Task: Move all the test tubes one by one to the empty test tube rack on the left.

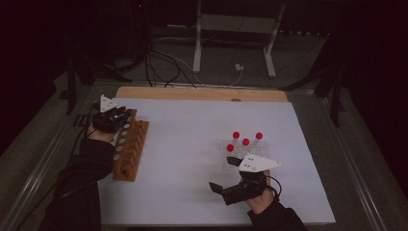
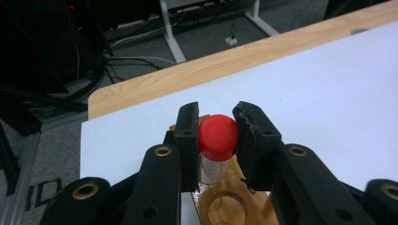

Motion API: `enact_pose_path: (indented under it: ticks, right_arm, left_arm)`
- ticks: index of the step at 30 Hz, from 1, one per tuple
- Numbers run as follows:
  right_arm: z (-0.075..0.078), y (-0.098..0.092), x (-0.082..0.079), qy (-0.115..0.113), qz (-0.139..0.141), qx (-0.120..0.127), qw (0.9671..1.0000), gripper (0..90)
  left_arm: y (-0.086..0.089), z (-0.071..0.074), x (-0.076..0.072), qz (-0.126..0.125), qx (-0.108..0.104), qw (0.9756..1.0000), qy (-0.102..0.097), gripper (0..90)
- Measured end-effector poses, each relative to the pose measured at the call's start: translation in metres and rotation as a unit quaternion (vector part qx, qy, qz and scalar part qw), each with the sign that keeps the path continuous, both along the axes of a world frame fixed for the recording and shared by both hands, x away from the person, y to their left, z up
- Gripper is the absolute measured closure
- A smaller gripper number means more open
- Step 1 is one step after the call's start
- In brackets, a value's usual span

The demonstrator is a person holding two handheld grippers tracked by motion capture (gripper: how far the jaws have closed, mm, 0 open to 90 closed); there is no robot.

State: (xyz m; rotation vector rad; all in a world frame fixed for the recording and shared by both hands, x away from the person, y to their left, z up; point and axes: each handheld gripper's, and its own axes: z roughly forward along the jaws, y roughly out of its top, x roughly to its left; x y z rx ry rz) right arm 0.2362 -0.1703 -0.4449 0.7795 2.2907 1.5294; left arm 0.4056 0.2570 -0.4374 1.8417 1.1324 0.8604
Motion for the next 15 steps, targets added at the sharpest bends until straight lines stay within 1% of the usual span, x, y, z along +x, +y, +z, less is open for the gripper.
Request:
enact_pose_path:
  ticks: [2, 5, 8, 11, 13, 14, 15]
  right_arm:
    - [0.0001, -0.0001, 0.0000, -0.001, 0.000, 0.000, 1.0000, 0.2]
    - [0.0001, -0.0003, 0.0000, 0.000, 0.000, -0.001, 1.0000, 0.2]
    - [0.0002, -0.0003, 0.0001, 0.001, 0.000, 0.001, 1.0000, 0.2]
    - [0.0010, -0.0005, -0.0004, -0.001, 0.001, 0.004, 1.0000, 0.2]
    - [0.0019, -0.0012, -0.0005, -0.003, 0.000, 0.005, 1.0000, 0.2]
    - [0.0025, -0.0017, -0.0006, -0.004, -0.001, 0.007, 1.0000, 0.2]
    - [0.0031, -0.0025, -0.0005, -0.006, -0.002, 0.008, 0.9999, 0.2]
  left_arm:
    - [0.0001, -0.0003, 0.0013, 0.000, 0.000, 1.0000, 0.007, 72.1]
    - [0.0020, -0.0009, 0.0019, -0.002, -0.011, 0.9999, 0.008, 72.0]
    - [0.0031, -0.0007, 0.0017, -0.003, -0.013, 0.9999, 0.011, 71.7]
    - [0.0051, -0.0001, 0.0013, -0.002, -0.020, 0.9997, 0.016, 70.5]
    - [0.0061, 0.0004, 0.0002, -0.008, -0.026, 0.9994, 0.021, 66.1]
    - [0.0060, 0.0009, -0.0007, -0.007, -0.022, 0.9995, 0.019, 61.4]
    - [0.0066, 0.0019, -0.0014, -0.006, -0.024, 0.9995, 0.020, 57.0]
